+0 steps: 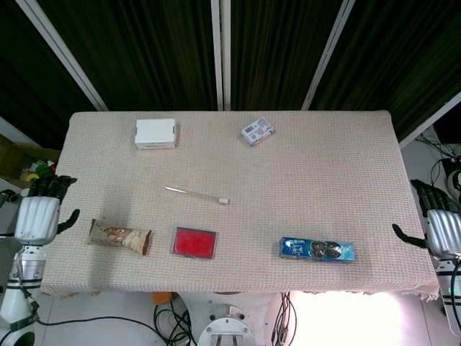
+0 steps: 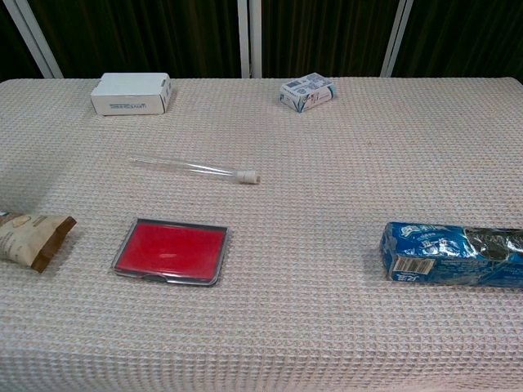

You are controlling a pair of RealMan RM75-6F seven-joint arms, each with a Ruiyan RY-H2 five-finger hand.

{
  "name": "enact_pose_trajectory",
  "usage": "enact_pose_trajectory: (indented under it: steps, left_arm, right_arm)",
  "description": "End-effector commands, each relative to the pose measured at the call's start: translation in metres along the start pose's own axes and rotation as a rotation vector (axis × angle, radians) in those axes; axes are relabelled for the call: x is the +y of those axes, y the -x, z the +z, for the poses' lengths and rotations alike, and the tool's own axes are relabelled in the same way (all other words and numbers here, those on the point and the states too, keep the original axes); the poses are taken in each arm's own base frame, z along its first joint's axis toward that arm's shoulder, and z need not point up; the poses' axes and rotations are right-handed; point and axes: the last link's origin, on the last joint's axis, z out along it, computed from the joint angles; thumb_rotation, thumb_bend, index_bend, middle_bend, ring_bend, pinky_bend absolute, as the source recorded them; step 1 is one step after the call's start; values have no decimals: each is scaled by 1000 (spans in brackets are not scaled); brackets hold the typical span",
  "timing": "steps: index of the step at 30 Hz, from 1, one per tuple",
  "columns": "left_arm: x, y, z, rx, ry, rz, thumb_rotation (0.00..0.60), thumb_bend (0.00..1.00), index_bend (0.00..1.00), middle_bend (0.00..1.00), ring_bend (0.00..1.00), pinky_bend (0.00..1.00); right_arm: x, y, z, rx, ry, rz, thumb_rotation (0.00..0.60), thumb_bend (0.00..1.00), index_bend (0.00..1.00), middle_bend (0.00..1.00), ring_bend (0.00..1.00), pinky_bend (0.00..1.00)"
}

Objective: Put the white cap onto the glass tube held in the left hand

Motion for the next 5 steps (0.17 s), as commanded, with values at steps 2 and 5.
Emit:
enact_pose_trajectory:
  steps: [2, 5]
  left_arm:
    - [-16, -13, -61, 16, -43, -57, 600, 259, 235, 207, 166, 178]
    - [-16, -12, -84, 14, -62, -77, 600, 259, 235, 207, 166, 178]
  right_arm:
    - [7, 6, -28, 19, -6, 29, 600, 212, 0, 80, 33, 72]
    - [6, 7, -37, 26, -13, 33, 600, 213, 0, 85, 33, 72]
